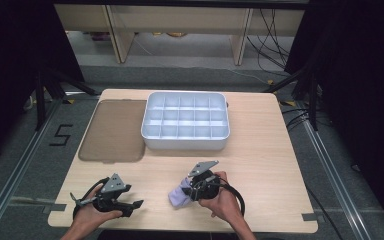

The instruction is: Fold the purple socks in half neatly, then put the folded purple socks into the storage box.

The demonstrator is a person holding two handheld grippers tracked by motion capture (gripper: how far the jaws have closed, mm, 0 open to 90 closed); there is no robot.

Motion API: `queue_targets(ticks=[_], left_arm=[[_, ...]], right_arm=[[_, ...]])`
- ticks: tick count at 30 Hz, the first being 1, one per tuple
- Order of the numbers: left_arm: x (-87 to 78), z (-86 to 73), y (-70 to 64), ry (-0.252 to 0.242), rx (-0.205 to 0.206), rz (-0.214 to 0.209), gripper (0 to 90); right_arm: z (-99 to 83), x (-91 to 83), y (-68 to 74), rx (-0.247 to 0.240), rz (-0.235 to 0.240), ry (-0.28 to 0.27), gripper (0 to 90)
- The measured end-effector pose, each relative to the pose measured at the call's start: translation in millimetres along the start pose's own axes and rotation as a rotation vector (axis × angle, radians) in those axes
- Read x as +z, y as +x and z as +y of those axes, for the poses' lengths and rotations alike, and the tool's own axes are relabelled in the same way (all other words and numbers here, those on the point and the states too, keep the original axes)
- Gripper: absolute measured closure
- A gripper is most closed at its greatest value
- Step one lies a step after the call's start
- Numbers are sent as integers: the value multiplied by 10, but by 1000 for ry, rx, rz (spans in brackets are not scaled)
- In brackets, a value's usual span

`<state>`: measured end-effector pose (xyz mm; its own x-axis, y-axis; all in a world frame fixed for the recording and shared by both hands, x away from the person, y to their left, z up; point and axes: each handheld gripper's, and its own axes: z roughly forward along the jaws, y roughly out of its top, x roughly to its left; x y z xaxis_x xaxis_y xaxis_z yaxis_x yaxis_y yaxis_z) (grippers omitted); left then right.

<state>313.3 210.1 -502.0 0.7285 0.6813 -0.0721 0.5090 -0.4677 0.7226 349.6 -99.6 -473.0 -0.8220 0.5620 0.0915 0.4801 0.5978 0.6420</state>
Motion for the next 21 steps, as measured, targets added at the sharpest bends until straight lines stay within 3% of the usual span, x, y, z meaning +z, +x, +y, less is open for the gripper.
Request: queue_targets(ticks=[4, 7, 8, 10, 12, 13, 14, 17, 19, 21], left_arm=[[2, -1, -9, -9, -32, 4, 264], [19, -10, -13, -11, -30, 3, 264], [16, -14, -2, -10, -8, 10, 264], [15, -5, -11, -16, -14, 9, 264], [10, -1, -12, -19, -14, 18, 264], [11, -4, -24, -31, -28, 10, 264], [1, -10, -15, -11, -10, 9, 264], [2, -2, -4, -8, 5, 10, 264], [19, -10, -21, -12, -26, 6, 262], [19, -5, -14, -14, -6, 5, 261]], right_arm=[[37, -57, 28, -26, -16, -2, 698], [53, -89, 22, -45, -8, -5, 698], [54, -124, 18, -61, -30, -9, 698], [79, -173, 16, -51, -35, 9, 698], [90, -193, -9, -71, -43, -6, 698], [90, -193, -9, -71, -43, -6, 698], [102, -229, 3, -49, -50, -6, 697], [114, -272, -23, -61, -58, 5, 698], [116, -306, -53, -48, -66, -2, 697], [115, -350, -105, -32, -78, -5, 697]])
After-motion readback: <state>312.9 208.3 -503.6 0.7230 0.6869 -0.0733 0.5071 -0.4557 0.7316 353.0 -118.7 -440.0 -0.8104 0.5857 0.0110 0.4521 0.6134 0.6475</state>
